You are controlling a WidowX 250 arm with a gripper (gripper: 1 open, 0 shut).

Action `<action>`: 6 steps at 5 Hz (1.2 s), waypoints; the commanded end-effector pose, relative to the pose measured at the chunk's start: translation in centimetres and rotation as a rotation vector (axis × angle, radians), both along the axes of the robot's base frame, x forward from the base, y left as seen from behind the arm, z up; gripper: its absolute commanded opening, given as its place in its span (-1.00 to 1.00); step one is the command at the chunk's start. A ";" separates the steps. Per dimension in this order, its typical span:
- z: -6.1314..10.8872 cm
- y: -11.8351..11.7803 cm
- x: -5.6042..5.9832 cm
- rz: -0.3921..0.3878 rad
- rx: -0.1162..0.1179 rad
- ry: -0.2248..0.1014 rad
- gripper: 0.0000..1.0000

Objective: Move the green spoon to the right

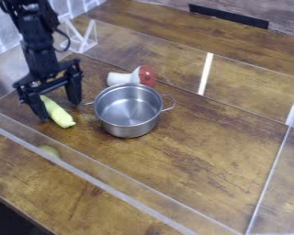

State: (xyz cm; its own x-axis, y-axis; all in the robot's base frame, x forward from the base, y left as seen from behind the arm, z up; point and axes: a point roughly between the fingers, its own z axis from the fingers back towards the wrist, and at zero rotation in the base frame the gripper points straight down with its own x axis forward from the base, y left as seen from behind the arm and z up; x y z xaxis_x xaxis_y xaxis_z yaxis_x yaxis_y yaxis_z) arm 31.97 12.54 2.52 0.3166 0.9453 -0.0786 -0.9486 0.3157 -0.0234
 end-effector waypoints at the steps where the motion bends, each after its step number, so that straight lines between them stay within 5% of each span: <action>1: 1.7 2.0 1.0 0.054 0.029 -0.039 1.00; 3: 1.9 4.1 0.9 0.208 0.039 -0.019 1.00; 5: 2.3 2.3 0.3 0.298 0.047 0.005 1.00; 6: 2.5 2.2 0.1 0.254 0.053 0.013 1.00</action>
State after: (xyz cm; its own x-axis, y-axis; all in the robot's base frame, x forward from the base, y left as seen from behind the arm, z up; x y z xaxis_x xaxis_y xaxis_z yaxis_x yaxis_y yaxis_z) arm 31.59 15.11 2.63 0.0451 0.9970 -0.0636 -0.9976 0.0484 0.0502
